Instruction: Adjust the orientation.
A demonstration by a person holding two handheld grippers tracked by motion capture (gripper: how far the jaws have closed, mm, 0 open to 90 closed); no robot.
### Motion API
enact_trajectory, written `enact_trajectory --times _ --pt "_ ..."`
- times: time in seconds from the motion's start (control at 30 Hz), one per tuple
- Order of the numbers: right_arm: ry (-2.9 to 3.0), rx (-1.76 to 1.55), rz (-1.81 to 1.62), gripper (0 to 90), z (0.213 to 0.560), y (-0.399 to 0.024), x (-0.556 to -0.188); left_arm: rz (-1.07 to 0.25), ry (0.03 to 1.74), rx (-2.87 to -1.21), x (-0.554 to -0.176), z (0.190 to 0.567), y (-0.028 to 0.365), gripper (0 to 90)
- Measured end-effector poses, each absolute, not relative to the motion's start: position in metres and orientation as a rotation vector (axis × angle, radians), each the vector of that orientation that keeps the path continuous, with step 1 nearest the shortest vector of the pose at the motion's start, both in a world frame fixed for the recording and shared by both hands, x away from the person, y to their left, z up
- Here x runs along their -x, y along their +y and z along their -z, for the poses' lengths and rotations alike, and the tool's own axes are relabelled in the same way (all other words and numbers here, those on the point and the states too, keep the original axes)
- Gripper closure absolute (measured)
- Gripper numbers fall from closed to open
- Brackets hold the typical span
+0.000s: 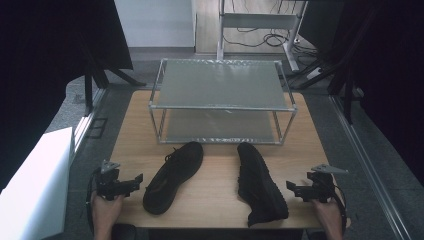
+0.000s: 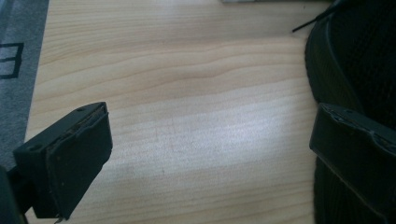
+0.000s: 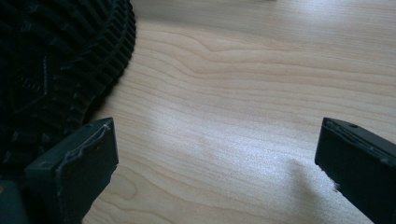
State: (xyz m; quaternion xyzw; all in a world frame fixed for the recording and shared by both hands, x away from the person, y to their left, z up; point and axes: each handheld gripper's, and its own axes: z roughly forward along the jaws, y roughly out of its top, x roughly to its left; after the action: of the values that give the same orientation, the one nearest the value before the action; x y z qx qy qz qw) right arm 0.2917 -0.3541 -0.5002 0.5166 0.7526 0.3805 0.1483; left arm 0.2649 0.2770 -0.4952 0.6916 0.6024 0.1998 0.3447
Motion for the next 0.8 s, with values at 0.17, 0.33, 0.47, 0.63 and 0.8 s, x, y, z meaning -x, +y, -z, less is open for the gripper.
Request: enact_trajectory --times 0.17,0.33,0.47,0.63,0.8 --pt "2.158 -1.486 -1.104 0.0 0.4995 -0.3545 -0.2911 -0.544 1.540 -1.781 -0.2657 0.4939 0.2769 0.0" --pt "2.152 -1.481 -1.110 0.0 0.4991 -0.3549 -0.2908 -0.536 1.520 -1.778 -0.2674 0.4949 0.2748 0.0" --pt "2.152 -1.479 -1.110 0.0 0.4992 -0.3545 -0.2908 -0.533 1.508 -1.793 -0.2689 0.4942 0.2716 0.0" --pt "2.151 -1.476 -1.110 0.4 0.4994 -0.3536 -0.2914 -0.537 1.506 -1.815 -0.2700 0.4943 0.2702 0.0" --pt "2.156 -1.476 -1.110 0.7 0.4998 -0.3533 -0.2916 -0.549 1.504 -1.825 -0.2715 0.4937 0.2690 0.0"
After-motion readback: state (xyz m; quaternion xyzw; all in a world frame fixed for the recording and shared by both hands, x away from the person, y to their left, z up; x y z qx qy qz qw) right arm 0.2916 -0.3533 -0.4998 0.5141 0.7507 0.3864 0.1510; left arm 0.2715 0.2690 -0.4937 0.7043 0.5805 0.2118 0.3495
